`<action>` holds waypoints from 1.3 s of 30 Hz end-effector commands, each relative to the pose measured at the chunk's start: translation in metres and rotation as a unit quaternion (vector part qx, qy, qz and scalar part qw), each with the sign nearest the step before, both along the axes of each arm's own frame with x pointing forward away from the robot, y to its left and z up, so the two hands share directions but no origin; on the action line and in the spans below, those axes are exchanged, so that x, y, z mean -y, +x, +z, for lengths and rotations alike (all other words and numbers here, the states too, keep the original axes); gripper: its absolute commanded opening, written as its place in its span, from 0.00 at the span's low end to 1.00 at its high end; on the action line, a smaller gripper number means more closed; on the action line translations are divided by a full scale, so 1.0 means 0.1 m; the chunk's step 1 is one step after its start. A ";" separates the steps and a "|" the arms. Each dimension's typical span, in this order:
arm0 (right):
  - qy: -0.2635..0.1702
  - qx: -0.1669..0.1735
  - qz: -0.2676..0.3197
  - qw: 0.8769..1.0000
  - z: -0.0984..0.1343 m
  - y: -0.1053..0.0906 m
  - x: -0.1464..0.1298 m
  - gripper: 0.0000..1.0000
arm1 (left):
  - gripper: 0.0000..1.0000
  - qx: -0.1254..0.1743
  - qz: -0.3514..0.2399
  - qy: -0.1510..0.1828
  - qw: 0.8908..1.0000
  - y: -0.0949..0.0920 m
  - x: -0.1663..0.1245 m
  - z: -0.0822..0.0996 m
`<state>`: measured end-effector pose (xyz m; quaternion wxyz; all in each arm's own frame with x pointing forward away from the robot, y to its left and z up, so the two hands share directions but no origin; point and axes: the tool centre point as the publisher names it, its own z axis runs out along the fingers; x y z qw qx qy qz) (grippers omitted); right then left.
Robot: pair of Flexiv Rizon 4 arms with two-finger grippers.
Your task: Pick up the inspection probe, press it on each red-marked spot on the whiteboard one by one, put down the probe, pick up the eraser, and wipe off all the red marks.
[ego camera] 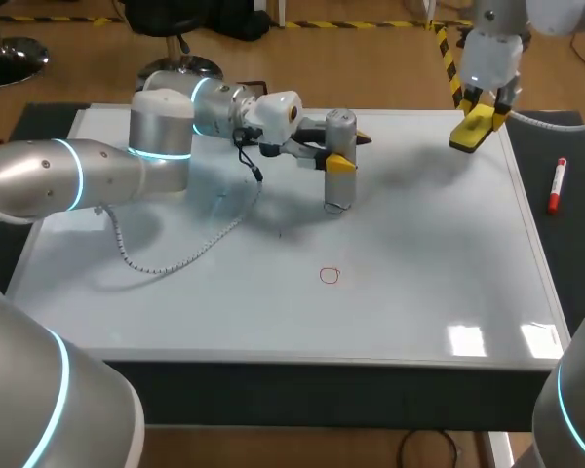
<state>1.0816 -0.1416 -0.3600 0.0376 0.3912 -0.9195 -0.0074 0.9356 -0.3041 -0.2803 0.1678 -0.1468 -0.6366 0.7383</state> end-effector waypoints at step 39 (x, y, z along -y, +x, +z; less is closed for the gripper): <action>-0.002 -0.001 0.001 1.000 0.01 0.00 0.00 0.00 | 0.00 0.023 0.186 0.035 0.982 0.63 -1.91 0.55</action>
